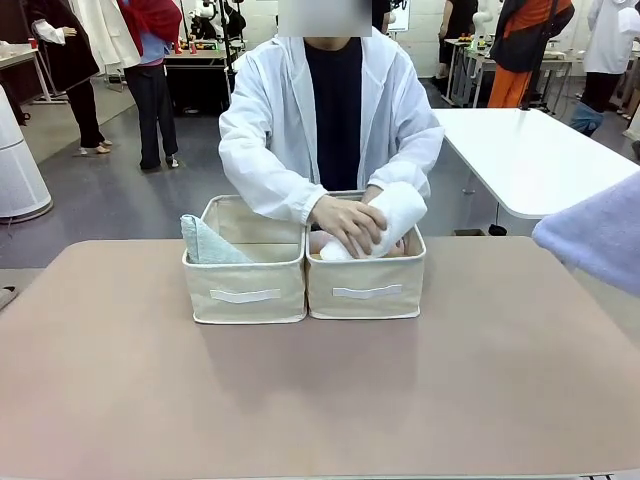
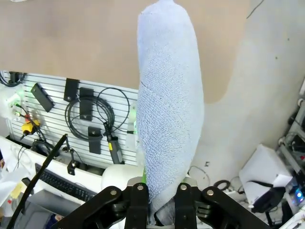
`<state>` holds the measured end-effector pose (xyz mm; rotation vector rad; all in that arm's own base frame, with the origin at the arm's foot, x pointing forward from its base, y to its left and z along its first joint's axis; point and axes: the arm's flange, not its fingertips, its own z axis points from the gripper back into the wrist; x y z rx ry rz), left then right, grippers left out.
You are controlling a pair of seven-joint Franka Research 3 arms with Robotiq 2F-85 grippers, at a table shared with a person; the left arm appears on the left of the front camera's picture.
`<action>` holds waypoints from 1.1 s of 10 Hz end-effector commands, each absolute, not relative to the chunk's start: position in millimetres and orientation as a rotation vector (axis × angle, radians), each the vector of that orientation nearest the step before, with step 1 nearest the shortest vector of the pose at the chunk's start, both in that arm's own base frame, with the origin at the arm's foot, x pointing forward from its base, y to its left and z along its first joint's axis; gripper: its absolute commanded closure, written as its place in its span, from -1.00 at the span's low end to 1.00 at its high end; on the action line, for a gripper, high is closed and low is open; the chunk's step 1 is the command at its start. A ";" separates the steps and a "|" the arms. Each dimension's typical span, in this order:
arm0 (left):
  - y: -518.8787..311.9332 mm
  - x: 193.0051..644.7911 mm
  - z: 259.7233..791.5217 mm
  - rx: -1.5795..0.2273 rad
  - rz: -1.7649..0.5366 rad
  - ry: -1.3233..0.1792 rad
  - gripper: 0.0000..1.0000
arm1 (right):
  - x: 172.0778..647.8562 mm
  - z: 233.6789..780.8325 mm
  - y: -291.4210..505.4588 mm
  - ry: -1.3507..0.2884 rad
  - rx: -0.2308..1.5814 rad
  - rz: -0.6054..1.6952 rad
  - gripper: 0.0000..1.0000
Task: Sort the towels based on their folding style.
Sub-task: Pick up another triangle-folded towel from the table and place it in the left Fabric basket.
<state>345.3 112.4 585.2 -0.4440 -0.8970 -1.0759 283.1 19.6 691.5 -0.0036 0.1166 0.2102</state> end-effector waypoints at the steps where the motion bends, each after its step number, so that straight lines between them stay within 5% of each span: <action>1: 111.3 344.7 584.6 -0.449 -1.079 -0.903 -1.00 | 283.4 695.5 16.5 0.097 -0.003 0.220 0.64; 11: 111.3 344.7 584.6 -0.449 -1.079 -0.903 -1.00 | 311.7 698.4 40.0 0.107 -0.018 0.296 0.64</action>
